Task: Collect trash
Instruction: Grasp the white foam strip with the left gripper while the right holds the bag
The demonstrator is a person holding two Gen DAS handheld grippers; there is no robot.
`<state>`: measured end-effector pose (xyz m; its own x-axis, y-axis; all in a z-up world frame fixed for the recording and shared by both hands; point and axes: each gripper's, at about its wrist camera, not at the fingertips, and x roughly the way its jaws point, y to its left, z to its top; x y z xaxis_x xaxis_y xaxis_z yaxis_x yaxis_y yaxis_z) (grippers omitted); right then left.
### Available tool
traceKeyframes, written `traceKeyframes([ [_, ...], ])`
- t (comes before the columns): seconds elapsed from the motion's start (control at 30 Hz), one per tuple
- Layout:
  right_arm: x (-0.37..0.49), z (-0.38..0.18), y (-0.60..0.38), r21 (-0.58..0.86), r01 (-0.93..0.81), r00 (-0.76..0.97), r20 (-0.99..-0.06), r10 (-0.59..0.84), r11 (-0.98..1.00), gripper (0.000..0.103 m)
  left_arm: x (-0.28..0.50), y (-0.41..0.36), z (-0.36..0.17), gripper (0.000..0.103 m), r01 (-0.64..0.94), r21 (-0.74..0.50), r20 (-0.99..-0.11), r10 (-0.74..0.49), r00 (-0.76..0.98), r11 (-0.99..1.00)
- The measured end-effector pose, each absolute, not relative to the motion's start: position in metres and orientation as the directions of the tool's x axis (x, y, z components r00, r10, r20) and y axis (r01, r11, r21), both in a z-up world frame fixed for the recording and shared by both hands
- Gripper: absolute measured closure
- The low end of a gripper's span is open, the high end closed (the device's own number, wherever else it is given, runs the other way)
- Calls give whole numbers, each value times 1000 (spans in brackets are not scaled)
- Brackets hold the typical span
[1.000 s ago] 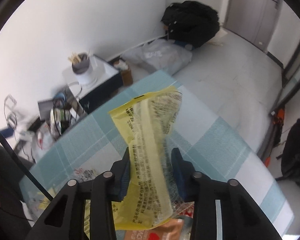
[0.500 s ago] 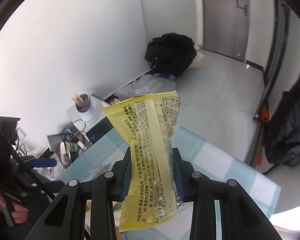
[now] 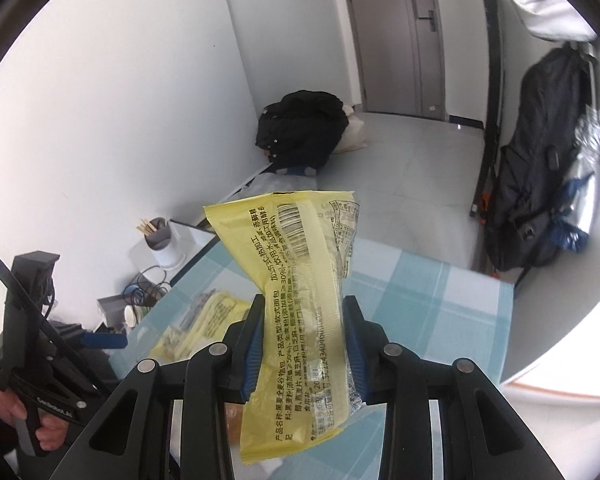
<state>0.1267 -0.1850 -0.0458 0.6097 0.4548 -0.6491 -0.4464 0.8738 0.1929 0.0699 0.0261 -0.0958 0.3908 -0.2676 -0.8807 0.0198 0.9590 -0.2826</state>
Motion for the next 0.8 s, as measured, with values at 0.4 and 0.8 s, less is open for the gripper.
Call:
traceKeyframes([
  [0.4,83,-51,-226,261,-403,625,-622,473,877,68,59,1,-117,6,-34,-210,-930,-189,317,977],
  [0.8,59,-64,-247,297,-375,621,-623,476,878,68,61,-15,-123,21,-35,-143,-938,-125,322,989],
])
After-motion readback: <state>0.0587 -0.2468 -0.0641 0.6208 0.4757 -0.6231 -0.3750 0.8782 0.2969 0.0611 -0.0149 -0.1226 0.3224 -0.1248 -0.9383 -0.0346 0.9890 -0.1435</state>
